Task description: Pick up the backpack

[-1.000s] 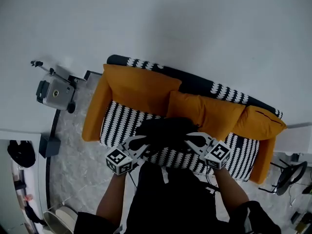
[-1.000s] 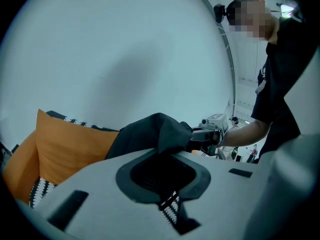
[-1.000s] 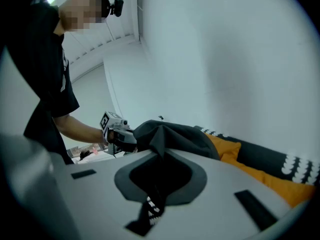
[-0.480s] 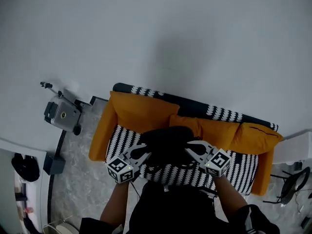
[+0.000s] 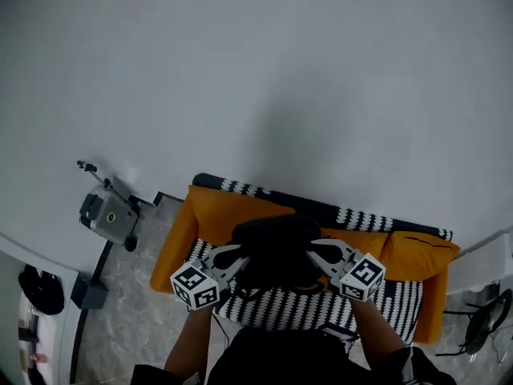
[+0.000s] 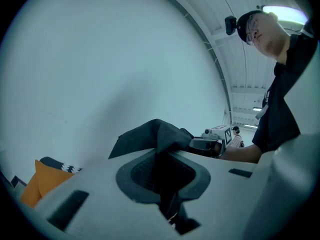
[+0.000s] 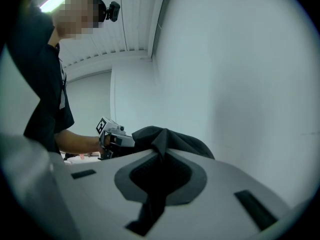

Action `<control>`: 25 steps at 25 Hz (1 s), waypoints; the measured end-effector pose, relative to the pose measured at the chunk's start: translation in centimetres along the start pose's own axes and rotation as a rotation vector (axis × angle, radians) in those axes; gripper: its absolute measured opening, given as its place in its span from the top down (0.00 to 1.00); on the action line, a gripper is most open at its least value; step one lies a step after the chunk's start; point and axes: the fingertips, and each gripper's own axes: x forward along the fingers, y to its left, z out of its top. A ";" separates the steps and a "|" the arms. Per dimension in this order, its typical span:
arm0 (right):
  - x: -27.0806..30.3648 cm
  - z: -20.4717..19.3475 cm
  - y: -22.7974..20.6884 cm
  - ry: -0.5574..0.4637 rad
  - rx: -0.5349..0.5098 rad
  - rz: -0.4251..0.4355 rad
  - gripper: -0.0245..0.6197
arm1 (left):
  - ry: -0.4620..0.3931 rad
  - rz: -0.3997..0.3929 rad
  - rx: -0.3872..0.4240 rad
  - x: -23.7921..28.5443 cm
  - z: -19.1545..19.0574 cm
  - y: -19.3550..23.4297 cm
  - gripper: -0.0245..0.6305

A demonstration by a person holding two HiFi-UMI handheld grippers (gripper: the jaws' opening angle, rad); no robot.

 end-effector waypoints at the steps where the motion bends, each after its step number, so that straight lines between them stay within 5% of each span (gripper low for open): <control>1: -0.1 0.8 -0.1 -0.010 -0.007 -0.002 0.92 | -0.009 -0.002 0.006 0.1 0.8 -0.1 0.90; 25: -2.0 15.7 -1.4 -0.201 -0.164 -0.029 0.92 | -0.148 -0.109 0.167 2.0 16.0 -2.8 0.90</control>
